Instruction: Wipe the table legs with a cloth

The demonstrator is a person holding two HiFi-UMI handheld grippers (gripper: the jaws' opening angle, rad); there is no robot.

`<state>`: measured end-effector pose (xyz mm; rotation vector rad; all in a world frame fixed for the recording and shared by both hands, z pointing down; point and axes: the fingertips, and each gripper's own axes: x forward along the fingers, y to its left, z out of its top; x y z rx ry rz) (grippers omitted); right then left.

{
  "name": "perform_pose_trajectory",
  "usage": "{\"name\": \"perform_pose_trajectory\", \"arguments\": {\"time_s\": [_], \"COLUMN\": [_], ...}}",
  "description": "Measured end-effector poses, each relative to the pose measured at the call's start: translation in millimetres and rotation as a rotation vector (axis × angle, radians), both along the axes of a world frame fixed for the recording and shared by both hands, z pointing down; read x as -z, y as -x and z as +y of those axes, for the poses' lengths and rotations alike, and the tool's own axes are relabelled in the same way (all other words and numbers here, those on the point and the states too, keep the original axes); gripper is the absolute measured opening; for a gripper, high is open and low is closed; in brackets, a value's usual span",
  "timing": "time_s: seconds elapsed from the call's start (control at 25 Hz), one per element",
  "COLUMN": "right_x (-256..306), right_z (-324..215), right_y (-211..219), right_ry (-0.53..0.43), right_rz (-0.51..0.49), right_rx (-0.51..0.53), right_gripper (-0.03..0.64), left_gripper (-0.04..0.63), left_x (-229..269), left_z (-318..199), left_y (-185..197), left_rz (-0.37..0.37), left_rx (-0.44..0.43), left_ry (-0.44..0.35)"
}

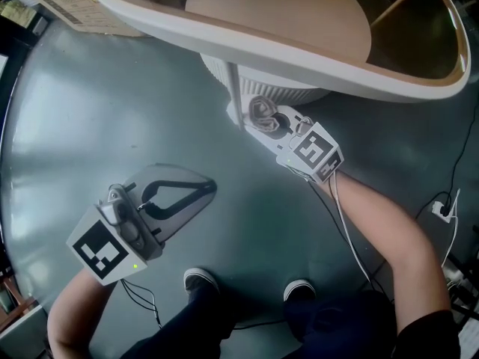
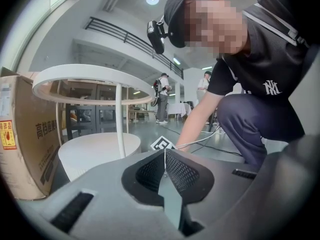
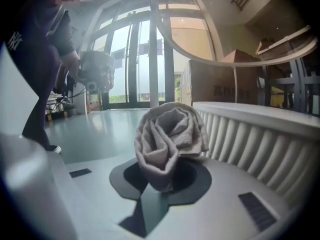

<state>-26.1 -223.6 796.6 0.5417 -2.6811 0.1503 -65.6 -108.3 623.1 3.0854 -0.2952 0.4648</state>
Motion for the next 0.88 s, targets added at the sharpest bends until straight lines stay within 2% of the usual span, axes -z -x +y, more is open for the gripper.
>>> {"name": "perform_pose_trajectory", "arguments": {"time_s": [0.16,0.28,0.36,0.48,0.56,0.68,0.76,0.88], "right_x": [-25,-43,-31,31,95,179,211,239], "right_z": [-2,10,14,7,-3,-7,-1,6], "right_y": [3,-5,-10,-20,-27,-24,-19,-8], "right_ry": [0.009,0.051,0.069,0.018,-0.085,-0.249,-0.307,-0.387], "right_rz": [0.071,0.165,0.165,0.059,-0.058,-0.194,-0.258,-0.318], "right_rx": [0.043,0.090,0.111,0.091,0.064,0.075,0.076,0.073], "right_gripper": [0.066,0.066,0.066,0.066,0.066,0.066,0.066,0.066], "left_gripper": [0.008,0.009,0.008,0.008,0.009,0.008,0.008,0.008], "left_x": [-1,2,5,6,4,7,9,6], "left_z": [1,2,0,-5,-4,-4,-3,-1], "left_y": [-4,-14,-20,-27,-34,-42,-46,-44], "left_rz": [-0.009,-0.001,0.008,0.036,0.032,0.022,0.030,0.027], "left_rx": [-0.003,-0.009,-0.020,-0.012,-0.022,-0.053,-0.069,-0.065], "left_ry": [-0.001,-0.005,-0.018,-0.013,-0.001,-0.023,-0.039,-0.021]}}
